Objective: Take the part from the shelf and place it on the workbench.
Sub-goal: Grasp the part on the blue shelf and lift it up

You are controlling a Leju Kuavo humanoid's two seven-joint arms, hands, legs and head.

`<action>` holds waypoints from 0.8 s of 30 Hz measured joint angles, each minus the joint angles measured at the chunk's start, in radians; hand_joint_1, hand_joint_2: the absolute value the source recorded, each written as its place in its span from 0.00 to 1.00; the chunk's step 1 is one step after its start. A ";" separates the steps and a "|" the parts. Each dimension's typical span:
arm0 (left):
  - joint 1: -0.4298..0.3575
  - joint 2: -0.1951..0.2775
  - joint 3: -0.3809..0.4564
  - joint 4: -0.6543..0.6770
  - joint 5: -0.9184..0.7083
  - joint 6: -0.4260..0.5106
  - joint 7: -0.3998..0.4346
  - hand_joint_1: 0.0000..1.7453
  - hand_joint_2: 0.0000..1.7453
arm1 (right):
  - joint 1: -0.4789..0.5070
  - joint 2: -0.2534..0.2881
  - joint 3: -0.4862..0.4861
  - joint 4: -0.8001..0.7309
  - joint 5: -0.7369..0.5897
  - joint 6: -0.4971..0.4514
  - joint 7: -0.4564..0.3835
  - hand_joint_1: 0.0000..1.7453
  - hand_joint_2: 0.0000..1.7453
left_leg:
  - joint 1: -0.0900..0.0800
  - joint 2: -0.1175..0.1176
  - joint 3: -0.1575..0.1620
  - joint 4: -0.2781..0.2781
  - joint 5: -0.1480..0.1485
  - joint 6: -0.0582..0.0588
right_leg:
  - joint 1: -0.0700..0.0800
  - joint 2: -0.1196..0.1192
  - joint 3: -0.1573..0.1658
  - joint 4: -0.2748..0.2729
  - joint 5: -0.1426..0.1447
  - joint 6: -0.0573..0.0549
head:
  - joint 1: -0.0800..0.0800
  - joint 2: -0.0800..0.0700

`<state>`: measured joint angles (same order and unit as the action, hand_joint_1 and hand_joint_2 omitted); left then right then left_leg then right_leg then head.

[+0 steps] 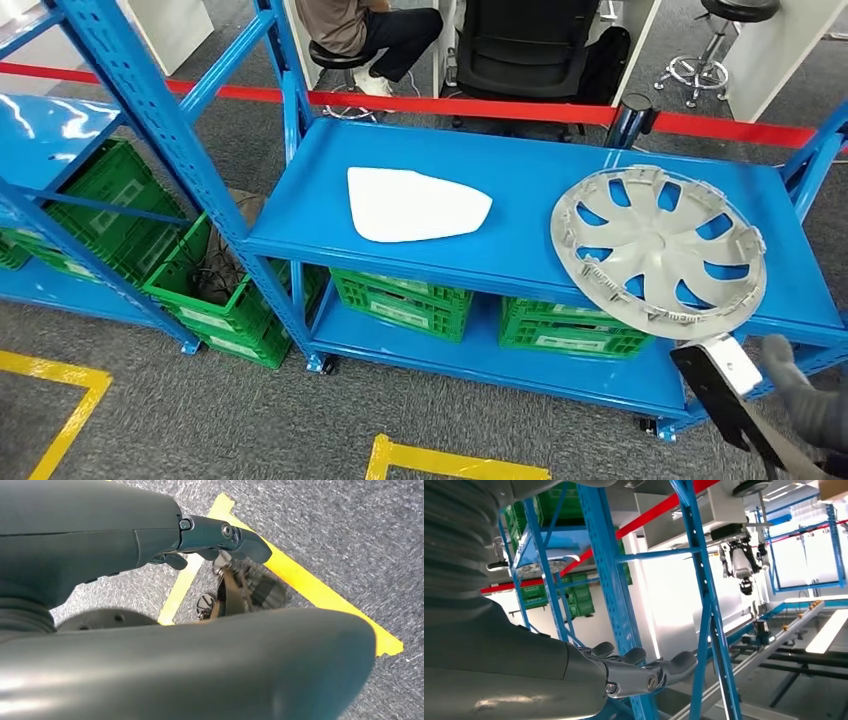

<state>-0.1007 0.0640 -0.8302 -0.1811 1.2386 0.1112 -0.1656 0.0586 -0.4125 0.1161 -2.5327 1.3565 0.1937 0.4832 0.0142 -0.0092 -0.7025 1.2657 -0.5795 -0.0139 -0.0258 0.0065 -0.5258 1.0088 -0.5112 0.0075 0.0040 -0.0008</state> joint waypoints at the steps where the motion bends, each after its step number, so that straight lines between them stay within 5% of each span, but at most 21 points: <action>1: 0.001 0.000 0.000 0.000 0.000 0.000 0.001 0.00 0.00 | 0.002 0.002 -0.001 0.002 -0.001 0.000 0.000 0.00 1.00 | 0.000 0.000 -0.025 0.029 0.006 0.001 | 0.001 0.001 0.004 0.000 -0.005 -0.001 | -0.003 0.000; 3: 0.002 0.000 0.000 0.001 -0.001 0.000 0.003 0.00 0.00 | 0.005 0.007 -0.005 0.006 -0.006 -0.004 0.000 0.00 1.00 | -0.001 0.000 -0.016 -0.024 0.066 0.007 | 0.003 0.003 0.019 0.000 -0.016 0.001 | -0.011 0.000; 5: 0.001 0.002 -0.001 0.002 -0.002 0.000 0.006 0.00 0.00 | 0.008 0.011 -0.012 0.010 -0.014 -0.011 0.000 0.00 1.00 | -0.005 0.000 0.040 -0.153 0.129 0.017 | 0.004 0.004 0.030 -0.001 -0.032 0.008 | -0.019 0.000; 7: -0.001 0.003 -0.001 0.002 -0.004 0.000 0.008 0.00 0.00 | 0.011 0.014 -0.019 0.014 -0.019 -0.016 0.000 0.00 1.00 | -0.012 0.002 0.087 -0.229 0.134 0.025 | 0.004 0.004 0.034 -0.005 -0.043 0.020 | -0.024 0.000; 11: 0.000 0.004 -0.004 0.003 -0.005 0.000 0.008 0.00 0.00 | 0.013 0.019 -0.027 0.021 -0.023 -0.021 0.000 0.00 1.00 | -0.011 0.002 0.124 -0.261 0.120 0.042 | 0.004 0.002 0.056 0.007 -0.048 0.041 | -0.023 0.000; 13: 0.000 0.005 -0.005 0.004 -0.006 0.000 0.007 0.00 0.00 | 0.012 0.020 -0.030 0.024 -0.025 -0.022 0.000 0.00 1.00 | -0.008 0.001 0.143 -0.271 0.115 0.051 | 0.004 0.000 0.005 0.091 -0.083 0.046 | -0.013 0.000; 16: -0.001 0.005 -0.005 0.004 -0.006 -0.001 0.006 0.00 0.00 | 0.014 0.023 -0.031 0.030 -0.027 -0.022 -0.001 0.00 1.00 | -0.012 -0.002 0.156 -0.272 0.101 0.058 | 0.005 0.000 -0.117 0.255 -0.128 0.051 | 0.003 0.000; 18: 0.001 0.005 -0.006 0.004 -0.007 -0.002 0.006 0.00 0.00 | 0.014 0.026 -0.031 0.035 -0.028 -0.021 -0.002 0.00 1.00 | -0.013 -0.004 0.173 -0.270 0.087 0.057 | 0.005 0.000 -0.141 0.233 -0.077 0.051 | 0.010 0.000; 20: 0.001 0.004 -0.006 0.004 -0.007 -0.003 0.005 0.00 0.00 | 0.015 0.027 -0.030 0.041 -0.029 -0.020 -0.003 0.00 1.00 | -0.013 -0.005 0.192 -0.269 0.071 0.053 | 0.005 -0.001 -0.110 0.111 0.016 0.044 | 0.017 0.000; 22: 0.000 0.004 -0.006 0.004 -0.006 -0.003 0.005 0.00 0.00 | 0.016 0.029 -0.028 0.049 -0.029 -0.018 -0.004 0.00 1.00 | -0.014 -0.006 0.200 -0.268 0.058 0.044 | 0.011 -0.006 -0.082 0.031 0.034 0.033 | 0.022 0.000; 24: -0.002 0.003 -0.006 0.004 -0.003 -0.001 0.005 0.00 0.00 | 0.022 0.034 -0.026 0.056 -0.030 -0.019 -0.006 0.00 1.00 | -0.015 -0.006 0.206 -0.262 0.054 0.031 | 0.016 -0.009 -0.076 0.020 0.026 0.016 | 0.024 0.000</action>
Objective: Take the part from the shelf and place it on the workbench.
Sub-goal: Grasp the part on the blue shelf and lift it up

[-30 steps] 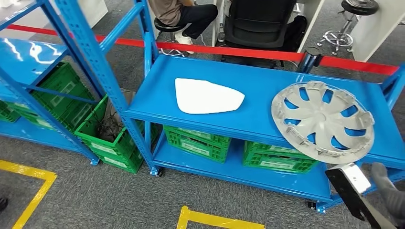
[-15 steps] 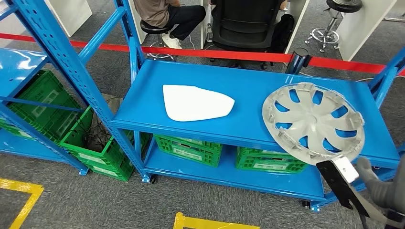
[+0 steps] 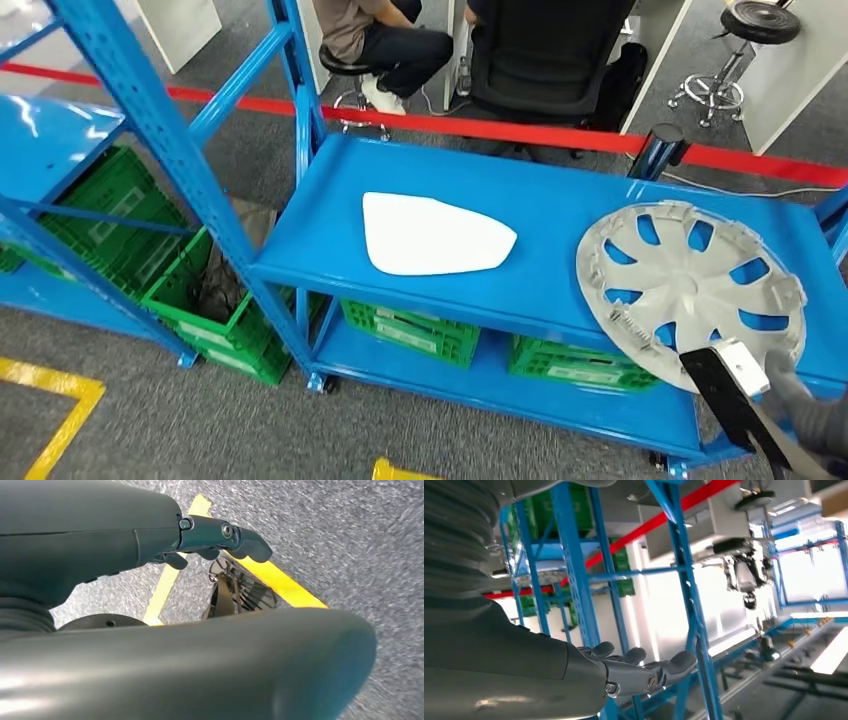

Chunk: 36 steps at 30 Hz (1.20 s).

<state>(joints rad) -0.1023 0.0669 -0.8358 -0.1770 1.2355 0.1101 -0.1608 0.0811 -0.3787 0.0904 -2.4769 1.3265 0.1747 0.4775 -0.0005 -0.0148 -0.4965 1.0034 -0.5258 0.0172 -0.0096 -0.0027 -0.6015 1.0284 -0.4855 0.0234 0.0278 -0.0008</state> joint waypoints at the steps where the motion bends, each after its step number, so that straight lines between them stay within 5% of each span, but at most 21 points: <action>1: 0.000 0.000 0.000 0.000 0.002 0.001 -0.001 0.00 0.00 | 0.004 0.003 0.002 0.003 0.000 -0.003 -0.001 0.00 1.00 | 0.000 0.001 0.004 0.006 -0.002 -0.005 | -0.001 0.001 0.010 -0.003 0.012 -0.009 | -0.001 0.000; 4: -0.001 -0.003 0.000 0.000 0.007 0.004 -0.004 0.00 0.00 | 0.013 0.014 0.009 0.014 0.003 -0.023 -0.002 0.00 1.00 | 0.003 0.006 -0.032 0.085 -0.029 -0.015 | -0.005 0.000 0.037 -0.011 0.013 -0.027 | -0.014 0.000; 7: -0.003 -0.006 0.000 0.000 0.013 0.007 -0.003 0.00 0.00 | 0.028 0.028 0.023 0.032 0.008 -0.050 -0.006 0.00 1.00 | 0.005 0.009 -0.147 0.253 -0.098 -0.021 | -0.002 0.000 0.043 -0.011 0.007 -0.032 | -0.025 0.000; 9: -0.001 -0.007 0.000 0.000 0.015 0.010 0.002 0.00 0.00 | 0.039 0.041 0.039 0.054 0.005 -0.073 -0.009 0.00 1.00 | 0.005 0.010 -0.182 0.265 -0.076 -0.018 | 0.000 0.003 0.049 -0.011 0.000 -0.032 | -0.030 0.000; 12: 0.002 -0.008 0.000 0.000 0.018 0.014 0.006 0.00 0.00 | 0.053 0.064 0.070 0.113 -0.021 -0.119 -0.012 0.00 1.00 | -0.001 0.010 -0.128 0.086 0.042 -0.005 | 0.001 0.008 0.069 -0.011 -0.013 -0.027 | -0.041 0.000; 14: -0.002 -0.010 0.000 0.000 0.018 0.014 0.004 0.00 0.00 | 0.061 0.077 0.092 0.159 -0.042 -0.145 -0.012 0.00 1.00 | -0.009 0.009 -0.103 0.021 0.047 0.004 | 0.000 0.008 0.071 -0.011 -0.019 -0.017 | -0.047 0.000; 16: -0.003 -0.012 0.000 0.000 0.018 0.014 0.001 0.00 0.00 | 0.065 0.086 0.108 0.198 -0.060 -0.163 -0.011 0.00 1.00 | -0.011 0.008 -0.096 0.017 0.048 0.006 | 0.000 0.007 0.065 -0.010 -0.024 -0.010 | -0.050 0.000; 20: -0.002 -0.014 0.000 0.000 0.018 0.014 -0.003 0.00 0.00 | 0.068 0.098 0.130 0.254 -0.077 -0.177 -0.013 0.00 1.00 | -0.007 0.008 -0.088 0.012 0.074 -0.004 | 0.004 0.006 0.073 -0.011 -0.026 -0.023 | -0.043 0.000; 29: -0.004 -0.018 0.000 0.000 0.017 0.013 -0.011 0.00 0.00 | 0.068 0.116 0.164 0.312 -0.108 -0.180 -0.025 0.00 1.00 | -0.008 0.008 -0.085 0.012 0.068 0.006 | 0.004 0.005 0.071 -0.027 -0.025 -0.004 | -0.027 0.000; 36: -0.004 -0.018 0.000 0.000 0.006 0.005 -0.007 0.00 0.00 | 0.078 0.123 0.166 0.383 -0.166 -0.210 -0.021 0.00 1.00 | -0.007 0.008 -0.084 0.011 0.069 0.007 | 0.004 0.005 0.072 -0.028 -0.025 -0.002 | -0.024 0.000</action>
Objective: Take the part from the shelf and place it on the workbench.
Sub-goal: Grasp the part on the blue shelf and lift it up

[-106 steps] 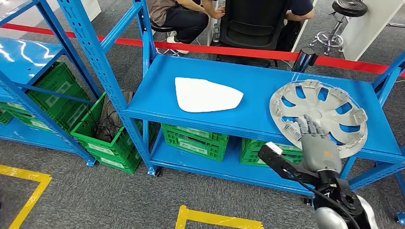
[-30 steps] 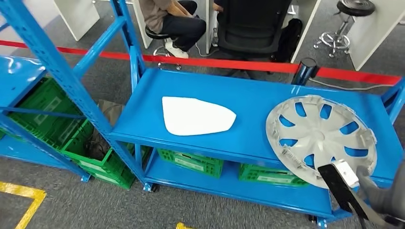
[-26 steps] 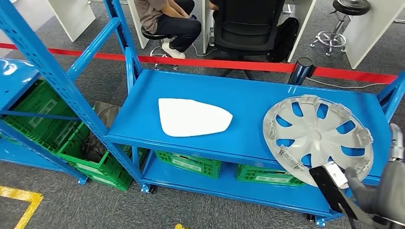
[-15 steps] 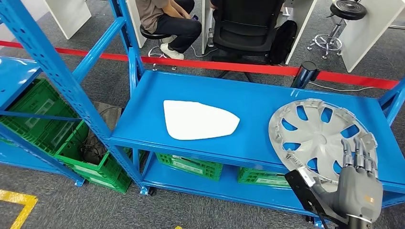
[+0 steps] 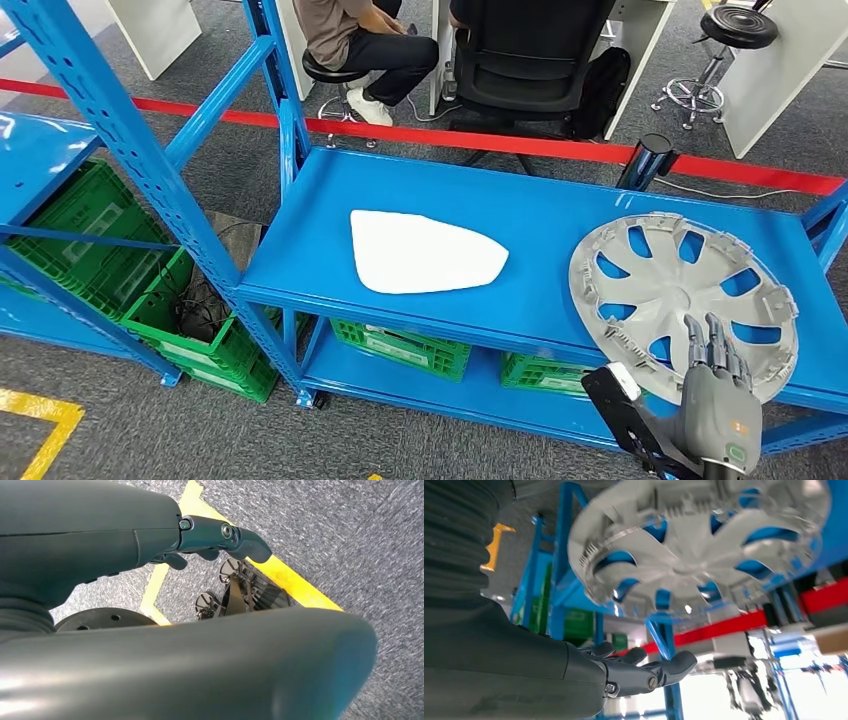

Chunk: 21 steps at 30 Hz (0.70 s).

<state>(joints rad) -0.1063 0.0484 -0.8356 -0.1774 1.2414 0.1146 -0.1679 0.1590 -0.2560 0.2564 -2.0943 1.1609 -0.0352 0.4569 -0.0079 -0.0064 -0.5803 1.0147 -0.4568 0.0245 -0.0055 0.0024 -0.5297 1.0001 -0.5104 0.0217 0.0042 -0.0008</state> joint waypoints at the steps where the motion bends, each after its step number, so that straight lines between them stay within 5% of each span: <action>1: 0.000 0.000 0.000 0.000 -0.002 -0.001 0.002 0.00 0.00 | 0.004 0.000 -0.007 0.013 -0.008 -0.005 -0.003 0.00 1.00 | 0.000 0.000 0.000 0.000 0.000 0.000 | 0.000 0.000 0.000 0.000 0.000 0.000 | 0.000 0.000; 21: 0.000 0.000 -0.003 0.000 -0.026 -0.012 0.010 0.00 0.00 | 0.004 0.000 -0.123 0.190 0.018 0.000 -0.062 0.00 1.00 | 0.001 0.001 0.004 -0.007 0.001 -0.001 | 0.001 0.000 0.001 0.000 -0.001 -0.001 | 0.003 0.000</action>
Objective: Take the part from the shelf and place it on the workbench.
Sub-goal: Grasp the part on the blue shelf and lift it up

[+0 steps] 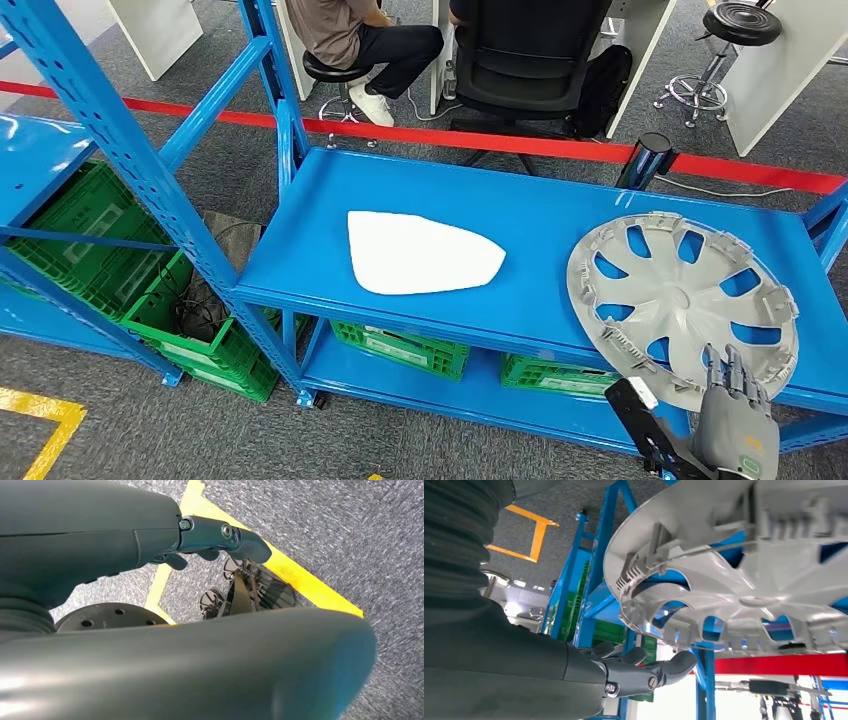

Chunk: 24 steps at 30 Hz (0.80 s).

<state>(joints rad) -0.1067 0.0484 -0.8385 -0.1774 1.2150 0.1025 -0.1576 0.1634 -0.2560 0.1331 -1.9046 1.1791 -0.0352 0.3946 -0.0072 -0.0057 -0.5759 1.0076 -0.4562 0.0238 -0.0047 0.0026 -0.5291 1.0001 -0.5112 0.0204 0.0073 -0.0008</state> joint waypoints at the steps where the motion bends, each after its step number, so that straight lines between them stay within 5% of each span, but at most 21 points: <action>1: 0.000 0.000 -0.002 0.000 -0.002 -0.001 0.000 0.00 0.00 | -0.004 0.000 -0.008 0.014 0.000 0.000 -0.007 0.00 1.00 | 0.000 0.000 0.000 0.000 0.000 0.000 | 0.000 0.000 0.000 0.000 0.000 0.000 | 0.000 0.000; 24: -0.001 0.002 -0.034 0.000 -0.037 -0.013 0.015 0.00 0.00 | -0.094 0.003 -0.123 0.285 -0.011 -0.028 -0.112 0.00 1.00 | 0.000 0.000 0.000 0.000 0.000 0.000 | 0.000 0.000 0.001 0.000 0.000 0.000 | 0.001 0.000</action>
<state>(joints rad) -0.1073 0.0504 -0.8726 -0.1770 1.1778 0.0896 -0.1423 0.0692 -0.2529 0.0104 -1.6194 1.1685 -0.0634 0.2823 -0.0073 -0.0055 -0.5756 1.0075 -0.4560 0.0236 -0.0048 0.0027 -0.5284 0.9999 -0.5112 0.0204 0.0087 -0.0008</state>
